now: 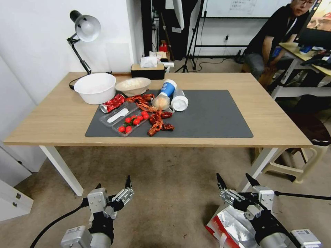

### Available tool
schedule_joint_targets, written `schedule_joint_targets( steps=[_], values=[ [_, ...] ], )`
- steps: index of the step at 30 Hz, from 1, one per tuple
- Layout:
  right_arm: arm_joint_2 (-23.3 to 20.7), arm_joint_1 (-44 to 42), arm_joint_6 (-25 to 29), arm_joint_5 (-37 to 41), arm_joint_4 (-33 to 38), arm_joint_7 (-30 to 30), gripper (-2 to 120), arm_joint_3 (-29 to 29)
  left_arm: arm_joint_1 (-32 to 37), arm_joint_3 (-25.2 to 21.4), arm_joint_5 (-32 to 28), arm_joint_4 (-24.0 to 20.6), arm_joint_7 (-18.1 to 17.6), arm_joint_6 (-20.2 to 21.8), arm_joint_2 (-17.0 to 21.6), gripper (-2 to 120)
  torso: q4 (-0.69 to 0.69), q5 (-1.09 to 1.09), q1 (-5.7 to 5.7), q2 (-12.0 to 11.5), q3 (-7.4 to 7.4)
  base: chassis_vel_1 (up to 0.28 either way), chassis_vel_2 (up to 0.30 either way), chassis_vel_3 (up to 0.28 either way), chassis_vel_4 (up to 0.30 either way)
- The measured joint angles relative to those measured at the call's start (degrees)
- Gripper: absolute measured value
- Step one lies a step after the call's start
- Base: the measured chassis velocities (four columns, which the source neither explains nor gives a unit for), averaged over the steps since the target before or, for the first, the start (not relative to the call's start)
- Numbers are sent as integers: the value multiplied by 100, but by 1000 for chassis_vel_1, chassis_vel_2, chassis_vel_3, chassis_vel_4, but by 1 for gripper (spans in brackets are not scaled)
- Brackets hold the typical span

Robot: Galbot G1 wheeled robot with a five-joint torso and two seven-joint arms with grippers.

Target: Pick up the food delivery bag from the floor and place it on the table.

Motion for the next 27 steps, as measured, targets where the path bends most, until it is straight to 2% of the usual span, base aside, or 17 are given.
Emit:
schedule_joint_targets(
  steps=[27],
  values=[
    [-42, 85, 344, -119, -137, -451, 100, 122, -318, -143, -6, 14, 71, -138, 180, 100, 0, 0, -332, -766, -434, 0, 0, 0, 0]
  ],
)
